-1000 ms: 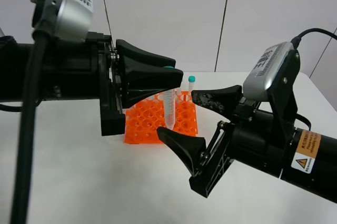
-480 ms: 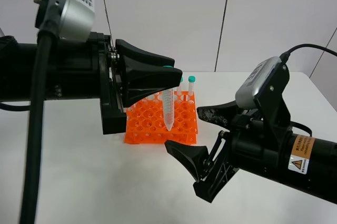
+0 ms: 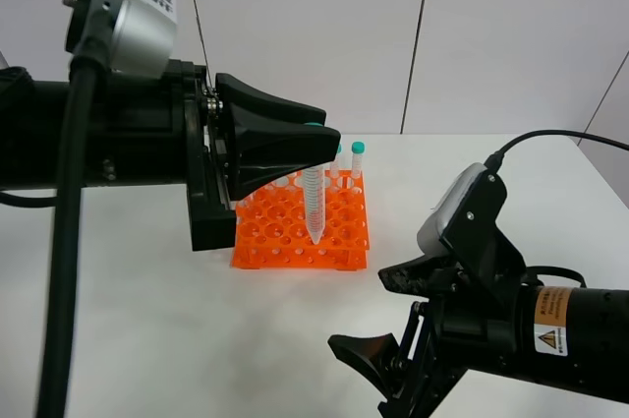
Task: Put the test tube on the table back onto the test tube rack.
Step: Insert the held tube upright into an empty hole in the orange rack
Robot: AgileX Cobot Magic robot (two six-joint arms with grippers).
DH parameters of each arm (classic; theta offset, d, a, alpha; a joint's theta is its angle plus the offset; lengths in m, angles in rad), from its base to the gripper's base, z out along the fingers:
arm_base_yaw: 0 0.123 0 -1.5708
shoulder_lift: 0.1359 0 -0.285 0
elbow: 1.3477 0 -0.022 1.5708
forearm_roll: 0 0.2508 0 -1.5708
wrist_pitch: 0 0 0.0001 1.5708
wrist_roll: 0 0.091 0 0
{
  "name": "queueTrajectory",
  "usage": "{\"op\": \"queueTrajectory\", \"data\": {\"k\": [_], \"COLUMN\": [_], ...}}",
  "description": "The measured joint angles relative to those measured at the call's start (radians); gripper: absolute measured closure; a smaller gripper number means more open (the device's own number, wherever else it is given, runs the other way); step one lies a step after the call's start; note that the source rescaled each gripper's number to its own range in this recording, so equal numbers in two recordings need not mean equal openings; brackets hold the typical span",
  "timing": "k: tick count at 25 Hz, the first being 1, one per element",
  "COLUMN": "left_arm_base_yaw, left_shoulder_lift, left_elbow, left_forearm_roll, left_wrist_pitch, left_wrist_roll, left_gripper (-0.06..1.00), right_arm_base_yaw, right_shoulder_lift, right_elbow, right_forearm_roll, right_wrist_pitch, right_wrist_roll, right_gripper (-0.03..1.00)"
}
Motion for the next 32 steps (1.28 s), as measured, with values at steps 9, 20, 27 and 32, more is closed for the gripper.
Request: {"op": "queueTrajectory", "data": {"k": [9,20,27,32], "left_arm_base_yaw": [0.0,0.0,0.0,0.0], "left_shoulder_lift": [0.0,0.0,0.0,0.0], "left_elbow": [0.0,0.0,0.0,0.0], "left_forearm_roll": [0.001,0.001,0.001,0.001], "left_wrist_pitch": [0.019,0.034,0.037,0.037], "left_wrist_roll": [0.0,0.0,0.0,0.0], "left_gripper": [0.94,0.94,0.94,0.94], "right_arm_base_yaw": [-0.142,-0.443,-0.649,-0.755], "right_shoulder_lift": [0.0,0.0,0.0,0.0], "right_elbow": [0.0,-0.016,-0.016,-0.023], "right_forearm_roll": [-0.023,-0.027,-0.027,-0.035], "right_wrist_pitch": [0.098,0.214,0.212,0.25], "right_wrist_roll": [0.007,0.039,0.059,0.1], "right_gripper": [0.02,0.02,0.04,0.06]}}
